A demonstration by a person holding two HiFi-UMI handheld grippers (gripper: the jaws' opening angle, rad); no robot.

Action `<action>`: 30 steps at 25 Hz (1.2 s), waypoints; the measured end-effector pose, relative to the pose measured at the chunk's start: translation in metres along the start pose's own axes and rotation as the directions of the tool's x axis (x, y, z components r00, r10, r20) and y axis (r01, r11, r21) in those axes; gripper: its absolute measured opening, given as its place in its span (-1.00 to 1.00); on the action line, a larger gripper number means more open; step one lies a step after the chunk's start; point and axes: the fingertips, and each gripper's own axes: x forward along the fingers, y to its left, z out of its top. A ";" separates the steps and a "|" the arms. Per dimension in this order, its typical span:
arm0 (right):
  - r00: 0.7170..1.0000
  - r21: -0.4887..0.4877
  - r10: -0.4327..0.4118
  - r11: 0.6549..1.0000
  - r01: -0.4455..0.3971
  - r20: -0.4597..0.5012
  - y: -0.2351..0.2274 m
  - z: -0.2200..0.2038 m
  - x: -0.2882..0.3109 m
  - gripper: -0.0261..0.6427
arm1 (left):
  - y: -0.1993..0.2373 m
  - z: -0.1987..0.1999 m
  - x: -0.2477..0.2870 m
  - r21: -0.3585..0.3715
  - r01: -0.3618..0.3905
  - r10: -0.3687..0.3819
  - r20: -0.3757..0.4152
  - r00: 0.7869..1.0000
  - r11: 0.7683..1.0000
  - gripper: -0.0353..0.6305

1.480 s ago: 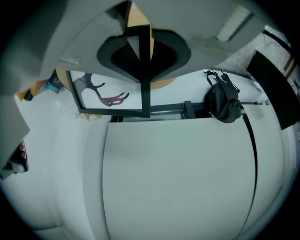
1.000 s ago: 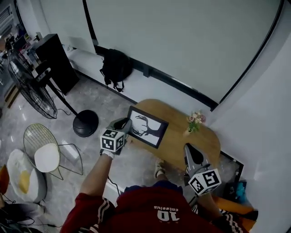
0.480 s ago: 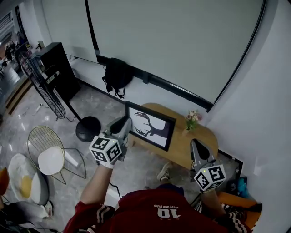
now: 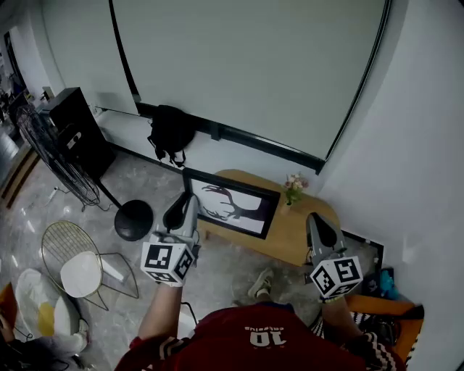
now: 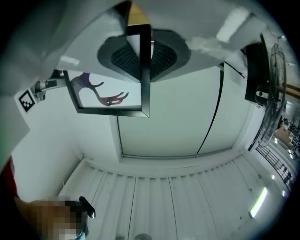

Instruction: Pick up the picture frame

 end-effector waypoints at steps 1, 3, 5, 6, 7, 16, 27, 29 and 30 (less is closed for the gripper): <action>1.000 -0.003 -0.004 1.000 0.004 0.002 -0.002 0.001 0.000 -0.93 | 0.000 0.002 -0.001 0.010 -0.012 0.012 0.003 1.000 1.000 -0.68; 1.000 -0.006 -0.008 1.000 0.008 0.001 -0.005 0.000 0.001 -0.93 | 0.000 0.002 -0.002 0.024 -0.027 0.027 0.007 1.000 0.999 -0.68; 1.000 -0.007 -0.016 1.000 0.016 -0.009 -0.008 -0.002 0.004 -0.93 | 0.000 0.001 -0.002 0.037 -0.034 0.033 0.011 0.999 0.999 -0.68; 1.000 -0.012 -0.021 1.000 0.021 -0.016 -0.009 -0.004 0.004 -0.93 | 0.000 0.000 -0.001 0.043 -0.035 0.035 0.010 0.999 0.998 -0.68; 0.999 -0.019 -0.026 0.999 0.026 -0.023 -0.010 -0.005 0.005 -0.93 | 0.000 -0.001 -0.001 0.044 -0.036 0.036 0.007 0.999 0.998 -0.68; 0.998 -0.053 -0.052 0.997 0.051 -0.018 -0.010 0.001 -0.004 -0.96 | 0.000 0.001 -0.002 0.027 -0.029 0.028 0.013 1.000 0.999 -0.68; 0.998 -0.065 -0.054 0.996 0.053 -0.020 -0.004 0.004 -0.008 -0.96 | -0.001 0.006 -0.003 0.014 -0.021 0.021 0.016 1.000 1.000 -0.68; 0.998 -0.066 -0.053 0.996 0.052 -0.024 -0.003 0.004 -0.008 -0.96 | -0.002 0.008 -0.003 0.013 -0.019 0.019 0.017 1.000 1.000 -0.68; 0.998 -0.065 -0.052 0.997 0.050 -0.026 -0.002 0.004 -0.008 -0.96 | -0.002 0.008 -0.003 0.012 -0.018 0.018 0.017 1.000 1.000 -0.68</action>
